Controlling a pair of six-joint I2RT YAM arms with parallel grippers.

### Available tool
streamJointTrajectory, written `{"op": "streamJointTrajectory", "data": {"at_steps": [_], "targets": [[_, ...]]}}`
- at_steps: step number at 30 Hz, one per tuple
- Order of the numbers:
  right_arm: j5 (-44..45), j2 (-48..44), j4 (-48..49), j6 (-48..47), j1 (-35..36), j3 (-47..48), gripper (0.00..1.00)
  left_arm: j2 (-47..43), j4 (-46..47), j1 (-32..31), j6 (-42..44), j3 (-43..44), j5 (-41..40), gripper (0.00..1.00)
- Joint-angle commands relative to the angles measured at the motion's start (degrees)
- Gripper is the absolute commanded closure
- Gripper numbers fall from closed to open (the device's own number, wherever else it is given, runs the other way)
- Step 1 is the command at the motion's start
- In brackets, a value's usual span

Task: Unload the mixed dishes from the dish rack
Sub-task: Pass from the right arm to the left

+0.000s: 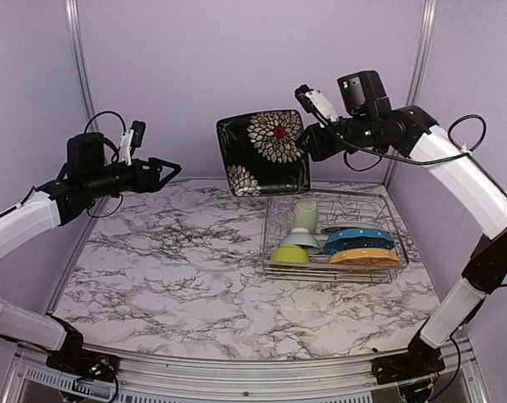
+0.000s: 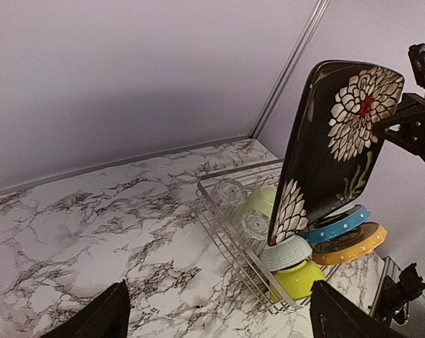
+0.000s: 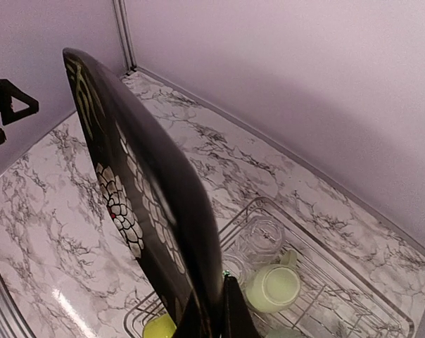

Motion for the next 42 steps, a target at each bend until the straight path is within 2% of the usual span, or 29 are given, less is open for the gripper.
{"op": "streamJointTrajectory", "data": {"at_steps": [1, 7, 14, 21, 28, 36, 38, 42], "targets": [[-10.89, 0.59, 11.79, 7.98, -0.03, 2.32, 1.0, 0.39, 2.71, -1.39, -0.29, -0.91, 3.5, 0.1], [-16.61, 2.49, 12.12, 9.35, 0.02, 1.99, 1.0, 2.59, 2.84, -3.81, 0.03, 0.1, 6.85, 0.14], [-21.02, 3.19, 14.53, 11.99, -0.03, 0.43, 1.0, 6.33, 2.95, -5.82, 0.15, 2.25, 7.06, 0.21], [-23.86, 3.81, 14.71, 12.79, -0.03, -0.39, 1.0, 9.27, 4.64, -6.96, -2.0, 4.17, 7.3, 0.37], [-24.47, 3.98, 13.56, 12.3, -0.03, -0.8, 1.0, 10.68, 5.76, -7.39, -3.23, 5.13, 8.21, 0.59], [-24.3, 3.86, 14.18, 12.64, -0.03, -1.98, 1.0, 10.99, 8.5, -7.49, -5.97, 4.78, 9.52, 1.0], [-23.84, 3.77, 14.4, 12.95, -0.14, -2.47, 1.0, 10.89, 8.78, -7.42, -7.02, 4.65, 9.51, 1.0], [-23.73, 3.32, 16.07, 14.22, -1.21, -3.78, 0.7, 10.61, 11.3, -7.27, -10.95, 3.39, 9.93, 1.0]]}}
